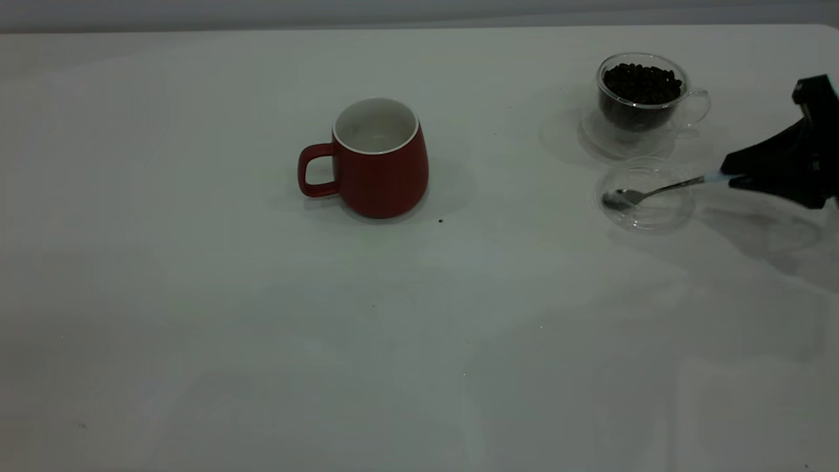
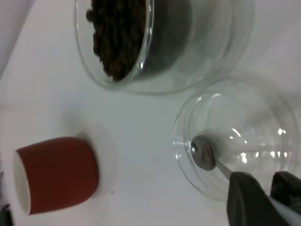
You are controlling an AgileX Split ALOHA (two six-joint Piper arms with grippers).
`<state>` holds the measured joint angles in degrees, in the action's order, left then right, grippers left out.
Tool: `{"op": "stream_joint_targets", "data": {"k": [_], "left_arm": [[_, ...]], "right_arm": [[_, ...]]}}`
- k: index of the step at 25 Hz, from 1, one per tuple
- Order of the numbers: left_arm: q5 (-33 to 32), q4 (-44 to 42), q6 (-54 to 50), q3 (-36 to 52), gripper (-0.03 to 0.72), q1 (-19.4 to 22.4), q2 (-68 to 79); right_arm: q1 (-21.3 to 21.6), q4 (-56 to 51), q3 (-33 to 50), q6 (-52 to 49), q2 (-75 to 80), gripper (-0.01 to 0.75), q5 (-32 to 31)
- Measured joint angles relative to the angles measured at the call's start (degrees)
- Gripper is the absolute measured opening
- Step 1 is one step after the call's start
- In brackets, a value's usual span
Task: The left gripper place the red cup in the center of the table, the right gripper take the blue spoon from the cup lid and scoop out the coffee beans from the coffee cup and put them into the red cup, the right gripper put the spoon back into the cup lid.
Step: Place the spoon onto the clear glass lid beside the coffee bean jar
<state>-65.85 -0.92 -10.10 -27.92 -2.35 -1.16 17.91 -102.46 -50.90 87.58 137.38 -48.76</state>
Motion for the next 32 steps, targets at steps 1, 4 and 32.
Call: {"op": "stream_joint_targets", "data": {"k": [1,4,32], "left_arm": [[0.00,0.00,0.00,0.00,0.587,0.00,0.00],[0.00,0.00,0.00,0.00,0.587,0.00,0.00],[0.00,0.00,0.18,0.00,0.587,0.00,0.00]], "right_arm": [[0.00,0.00,-0.13,0.00,0.63,0.102,-0.55],[0.00,0.00,-0.40,-0.05,1.34,0.102,-1.39],[-0.51,0.00,-0.47,4.18,1.79,0.535,4.76]]}}
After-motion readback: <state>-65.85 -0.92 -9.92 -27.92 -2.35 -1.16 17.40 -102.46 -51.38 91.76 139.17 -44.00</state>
